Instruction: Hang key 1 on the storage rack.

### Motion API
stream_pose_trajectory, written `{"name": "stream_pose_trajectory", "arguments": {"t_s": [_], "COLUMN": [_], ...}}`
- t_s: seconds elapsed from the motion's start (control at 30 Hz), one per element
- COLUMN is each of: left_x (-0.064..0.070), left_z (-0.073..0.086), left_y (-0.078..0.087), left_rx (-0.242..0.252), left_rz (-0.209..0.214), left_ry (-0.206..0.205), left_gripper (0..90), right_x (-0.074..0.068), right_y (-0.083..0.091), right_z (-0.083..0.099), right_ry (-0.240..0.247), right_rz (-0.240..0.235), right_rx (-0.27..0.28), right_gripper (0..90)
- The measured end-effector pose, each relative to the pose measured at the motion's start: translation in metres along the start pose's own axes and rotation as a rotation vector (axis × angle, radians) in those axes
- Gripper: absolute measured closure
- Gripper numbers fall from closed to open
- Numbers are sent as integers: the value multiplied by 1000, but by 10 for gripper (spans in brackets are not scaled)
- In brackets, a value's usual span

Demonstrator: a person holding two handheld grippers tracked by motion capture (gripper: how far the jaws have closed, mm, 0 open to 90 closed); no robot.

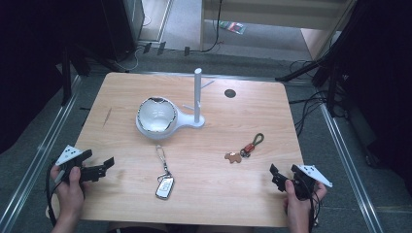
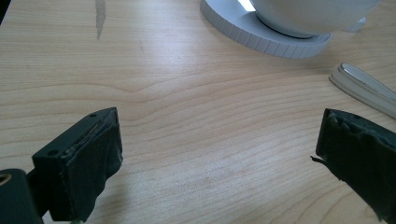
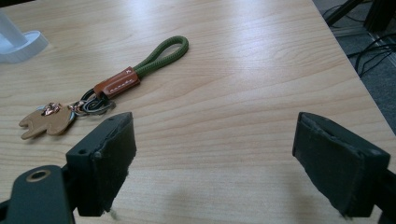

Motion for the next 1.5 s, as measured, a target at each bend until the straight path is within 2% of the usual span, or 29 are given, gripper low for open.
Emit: {"name": "stream_pose_trajectory", "arguments": {"t_s": [0.43,0.6,0.63,0.67,0.7,0.8,1.0,1.1,1.17,1.3,1.4,1.43,1.5], "left_x": [0,-1,-2,-2,-2,-2,-2,-2,-2,-1,-1,-1,-1], "left_z": [0,-1,-1,-1,-1,-1,-2,-2,-1,-1,-1,-1,-1], "left_y": [1,0,-1,-1,-1,-1,0,-1,0,0,0,0,0], "left_rx": [8,2,4,5,5,6,14,14,12,14,12,11,14], "left_rz": [8,10,6,6,5,5,7,7,6,9,10,10,10], "left_ry": [5,7,8,8,9,8,11,11,10,7,4,5,8], "left_gripper": [9,9,9,9,9,9,9,9,9,9,9,9,9], "right_x": [0,-2,-3,-3,-6,-6,-3,0,2,2,-2,-4,-6], "right_y": [0,-2,-2,-2,-2,-2,1,0,-3,-6,-8,-11,-11], "right_z": [0,1,2,2,3,2,-1,-3,-4,-6,-12,-17,-20], "right_ry": [3,20,47,47,71,87,125,152,152,156,178,198,203], "right_rz": [15,20,27,27,26,20,41,56,73,74,72,67,68], "right_rx": [-6,-40,-47,-47,-62,-76,-119,-154,-221,-246,-272,-298,-306], "right_gripper": [138,142,142,142,142,142,142,141,142,142,142,141,142]}}
Point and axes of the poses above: each handheld gripper's, and its own axes: y roughly backward along the jaws, z roughly out of its underside, x roughly to its right, the point moved 4 cm from there along -y, roughly forward along the jaws, and after that the axes turned 15 degrees about z, right-handed, at the moved point
